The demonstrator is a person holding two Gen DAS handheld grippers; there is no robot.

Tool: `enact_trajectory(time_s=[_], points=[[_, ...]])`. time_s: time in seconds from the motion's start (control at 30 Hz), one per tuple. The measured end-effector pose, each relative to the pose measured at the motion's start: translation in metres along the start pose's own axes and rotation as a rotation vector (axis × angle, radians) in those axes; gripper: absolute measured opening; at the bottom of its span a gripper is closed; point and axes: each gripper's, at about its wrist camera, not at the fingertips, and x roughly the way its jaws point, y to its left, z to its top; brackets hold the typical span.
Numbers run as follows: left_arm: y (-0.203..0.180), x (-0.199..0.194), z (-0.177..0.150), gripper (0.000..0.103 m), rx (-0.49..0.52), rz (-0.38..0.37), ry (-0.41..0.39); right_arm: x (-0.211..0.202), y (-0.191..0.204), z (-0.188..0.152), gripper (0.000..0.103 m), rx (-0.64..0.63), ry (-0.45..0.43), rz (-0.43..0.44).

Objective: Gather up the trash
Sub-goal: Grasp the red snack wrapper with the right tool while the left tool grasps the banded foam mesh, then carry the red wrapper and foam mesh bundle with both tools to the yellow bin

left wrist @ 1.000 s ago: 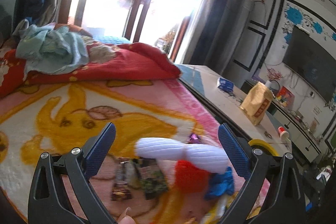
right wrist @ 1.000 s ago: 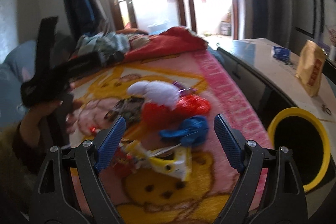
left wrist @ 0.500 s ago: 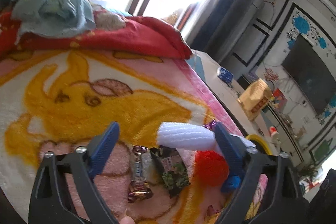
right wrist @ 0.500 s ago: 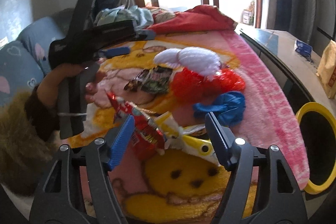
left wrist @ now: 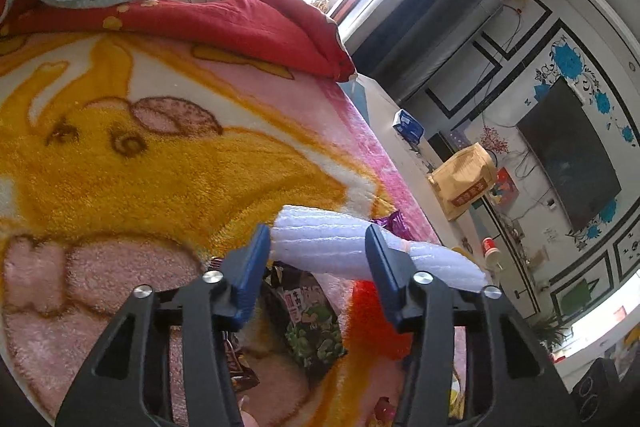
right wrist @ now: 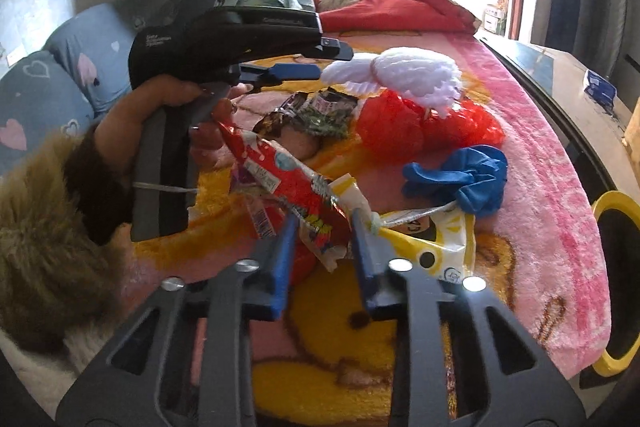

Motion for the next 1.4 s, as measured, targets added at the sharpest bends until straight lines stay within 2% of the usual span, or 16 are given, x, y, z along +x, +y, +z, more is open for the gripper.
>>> enact_trajectory(time_s=[0.07, 0.1, 0.13, 0.23, 0.43, 0.63, 1.03, 1.1, 1.27, 1.3, 1.37, 1.4], points=[[-0.001, -0.001, 0.000, 0.028, 0.001, -0.004, -0.006, -0.001, 0.001, 0.001, 0.012, -0.007, -0.002, 0.003], [-0.001, -0.002, 0.000, 0.015, 0.003, -0.001, -0.010, -0.001, 0.002, 0.001, 0.011, -0.009, -0.004, 0.004], [-0.002, -0.003, 0.001, 0.009, 0.002, -0.004, -0.015, -0.001, 0.002, 0.001, 0.010, -0.012, -0.006, 0.004], [-0.003, -0.009, 0.002, 0.002, 0.007, -0.024, -0.023, -0.004, 0.003, 0.003, 0.010, -0.014, -0.015, 0.005], [-0.013, -0.018, 0.005, 0.001, 0.046, -0.048, -0.041, -0.017, 0.002, 0.006, 0.007, -0.010, -0.051, 0.005], [-0.024, -0.028, 0.006, 0.000, 0.084, -0.064, -0.059, -0.043, -0.015, 0.016, 0.007, 0.027, -0.124, -0.013], [-0.068, -0.052, 0.016, 0.000, 0.200, -0.092, -0.135, -0.080, -0.070, 0.031, 0.007, 0.148, -0.233, -0.131], [-0.069, -0.049, 0.017, 0.000, 0.203, -0.100, -0.118, -0.086, -0.079, 0.032, 0.007, 0.168, -0.248, -0.144], [-0.059, -0.025, 0.016, 0.001, 0.205, -0.014, -0.053, -0.098, -0.095, 0.032, 0.007, 0.212, -0.278, -0.169], [-0.059, -0.019, 0.016, 0.005, 0.213, -0.003, -0.032, -0.100, -0.099, 0.032, 0.007, 0.219, -0.282, -0.175], [-0.061, -0.010, 0.014, 0.025, 0.240, 0.014, -0.012, -0.103, -0.105, 0.033, 0.007, 0.235, -0.289, -0.185], [-0.064, -0.006, 0.013, 0.040, 0.262, 0.017, 0.000, -0.104, -0.109, 0.033, 0.007, 0.246, -0.293, -0.190]])
